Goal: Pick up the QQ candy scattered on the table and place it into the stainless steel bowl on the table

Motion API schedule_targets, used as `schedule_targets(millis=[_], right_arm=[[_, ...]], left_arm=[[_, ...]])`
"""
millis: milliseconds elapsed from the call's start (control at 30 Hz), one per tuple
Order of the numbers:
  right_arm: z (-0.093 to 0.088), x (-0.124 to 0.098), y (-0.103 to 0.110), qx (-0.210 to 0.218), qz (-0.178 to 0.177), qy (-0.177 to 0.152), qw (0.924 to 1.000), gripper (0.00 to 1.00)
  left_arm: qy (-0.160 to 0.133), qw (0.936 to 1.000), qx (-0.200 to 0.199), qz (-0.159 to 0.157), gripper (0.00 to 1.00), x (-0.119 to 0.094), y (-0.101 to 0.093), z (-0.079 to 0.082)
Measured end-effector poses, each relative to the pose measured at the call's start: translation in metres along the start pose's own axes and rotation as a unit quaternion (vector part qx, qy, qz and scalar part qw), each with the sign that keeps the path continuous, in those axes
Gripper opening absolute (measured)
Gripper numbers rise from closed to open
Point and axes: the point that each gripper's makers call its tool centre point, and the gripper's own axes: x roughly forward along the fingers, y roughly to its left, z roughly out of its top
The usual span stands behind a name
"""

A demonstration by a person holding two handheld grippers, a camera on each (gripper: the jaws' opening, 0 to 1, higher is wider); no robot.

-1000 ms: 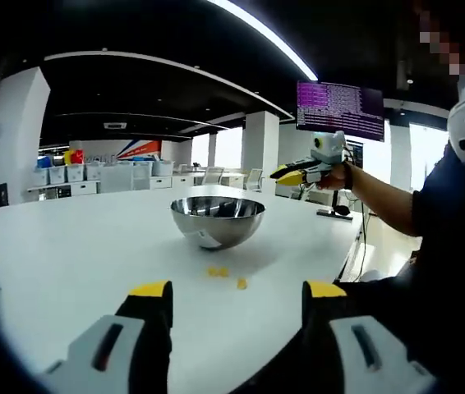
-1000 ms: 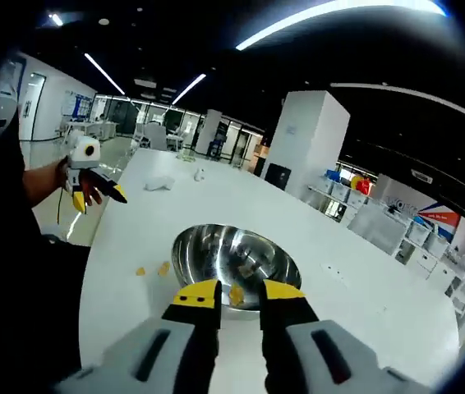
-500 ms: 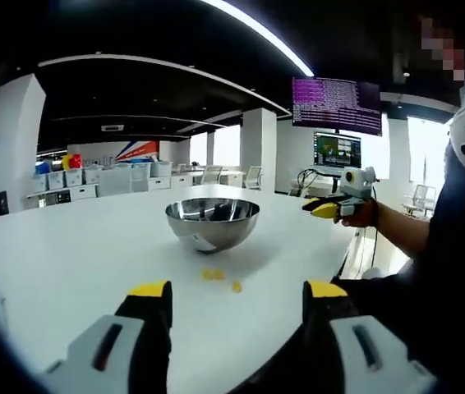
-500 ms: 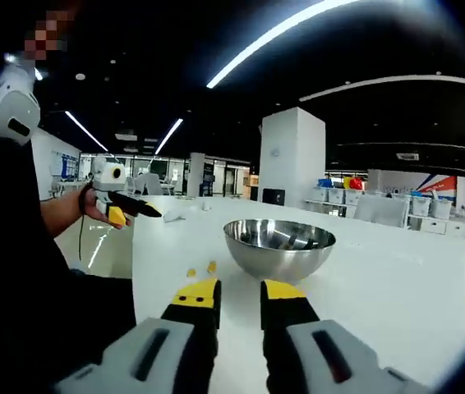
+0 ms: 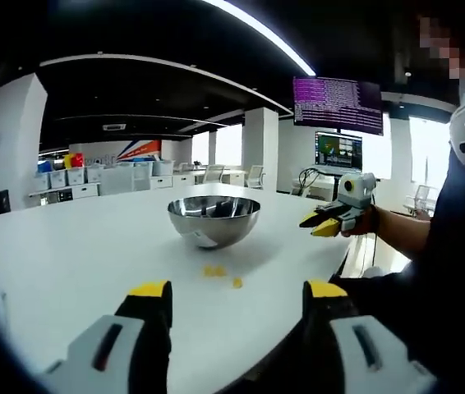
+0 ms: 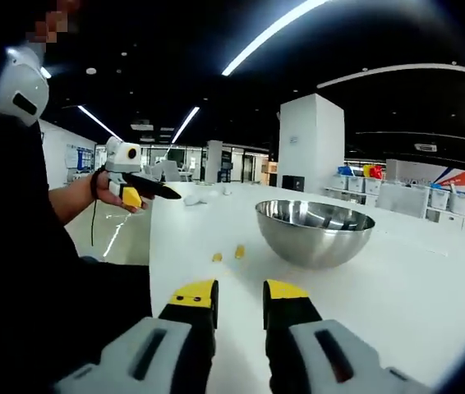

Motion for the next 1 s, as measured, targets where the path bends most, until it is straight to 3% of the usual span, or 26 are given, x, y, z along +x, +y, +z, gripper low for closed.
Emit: schedule_targets(millis=[367, 567, 700, 1000], right_arm=[[-0.002, 0.096, 0.035, -0.022, 0.064, 0.032, 0.9971, 0.22], [-0.011, 0.132, 0.043, -0.037, 0.081, 0.06, 0.9942, 0.21], [-0.015, 0.144, 0.045, -0.033, 0.084, 0.07, 0.9935, 0.19], [-0.023, 0.144, 0.04, -0.03, 0.081, 0.082, 0.9929, 0.11]], left_arm=[[-0.003, 0.9999, -0.009, 0.003, 0.64, -0.014, 0.005, -0.006], [-0.009, 0.9997, -0.016, 0.016, 0.64, -0.029, 0.014, -0.01], [-0.011, 0.9995, -0.02, 0.023, 0.64, -0.035, 0.018, -0.012], [-0.011, 0.9991, -0.026, 0.032, 0.64, -0.036, 0.026, -0.014]])
